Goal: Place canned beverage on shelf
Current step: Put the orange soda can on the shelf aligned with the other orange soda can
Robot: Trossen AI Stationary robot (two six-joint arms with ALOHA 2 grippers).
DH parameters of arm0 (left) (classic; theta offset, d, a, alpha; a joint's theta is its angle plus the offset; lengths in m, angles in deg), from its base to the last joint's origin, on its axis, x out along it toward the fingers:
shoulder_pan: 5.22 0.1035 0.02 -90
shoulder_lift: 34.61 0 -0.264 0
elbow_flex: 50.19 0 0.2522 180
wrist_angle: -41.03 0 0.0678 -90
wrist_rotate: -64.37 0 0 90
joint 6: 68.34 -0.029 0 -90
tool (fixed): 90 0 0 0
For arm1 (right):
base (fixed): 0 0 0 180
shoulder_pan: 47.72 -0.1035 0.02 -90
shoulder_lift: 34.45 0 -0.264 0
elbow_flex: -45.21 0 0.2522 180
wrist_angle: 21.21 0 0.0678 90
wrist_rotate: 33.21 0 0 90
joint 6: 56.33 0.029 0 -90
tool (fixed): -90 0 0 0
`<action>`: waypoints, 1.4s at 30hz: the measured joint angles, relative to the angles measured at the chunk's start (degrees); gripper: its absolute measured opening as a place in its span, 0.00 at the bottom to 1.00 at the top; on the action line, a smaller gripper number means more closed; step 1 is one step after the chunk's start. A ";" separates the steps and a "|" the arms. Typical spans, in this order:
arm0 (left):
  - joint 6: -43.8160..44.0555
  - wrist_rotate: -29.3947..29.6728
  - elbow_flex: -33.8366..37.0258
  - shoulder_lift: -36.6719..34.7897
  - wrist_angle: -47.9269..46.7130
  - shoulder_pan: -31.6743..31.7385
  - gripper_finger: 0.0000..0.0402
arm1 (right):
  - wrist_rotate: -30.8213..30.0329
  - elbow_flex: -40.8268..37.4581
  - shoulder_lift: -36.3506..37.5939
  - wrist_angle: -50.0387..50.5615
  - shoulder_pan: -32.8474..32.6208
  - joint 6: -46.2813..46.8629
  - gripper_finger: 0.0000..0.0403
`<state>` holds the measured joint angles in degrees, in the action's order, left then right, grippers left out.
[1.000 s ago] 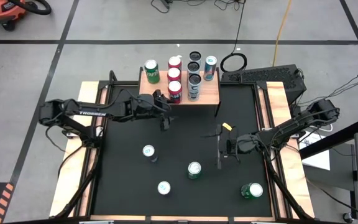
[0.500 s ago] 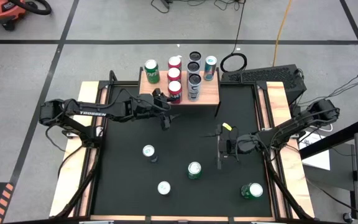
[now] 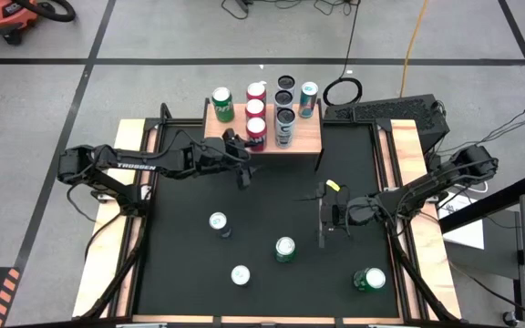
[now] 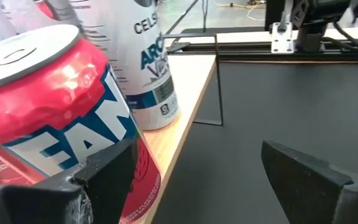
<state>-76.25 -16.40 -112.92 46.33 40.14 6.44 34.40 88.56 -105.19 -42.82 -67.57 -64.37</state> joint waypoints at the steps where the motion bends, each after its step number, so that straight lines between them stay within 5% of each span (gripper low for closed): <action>1: 0.00 0.35 0.00 0.00 0.01 0.02 0.85 | 0.00 0.00 0.00 0.00 0.00 0.02 0.92; 10: 0.35 -0.33 0.00 0.00 0.13 0.33 0.85 | 0.00 0.00 0.00 0.00 0.00 0.04 0.92; 15: 1.66 -7.46 0.00 0.11 0.86 0.23 0.85 | 0.00 0.00 0.00 0.00 0.00 0.06 0.92; 23: 1.59 -5.42 -0.07 1.36 1.64 1.08 0.85 | 0.02 0.00 0.00 -0.09 0.00 0.03 0.92; 42: 1.15 -3.75 -0.09 1.81 2.22 1.96 0.63 | 0.02 0.00 0.00 -0.15 0.00 0.04 0.92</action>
<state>-75.10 -20.14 -113.01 48.15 42.36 8.40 34.42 88.56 -105.19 -42.97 -67.57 -64.32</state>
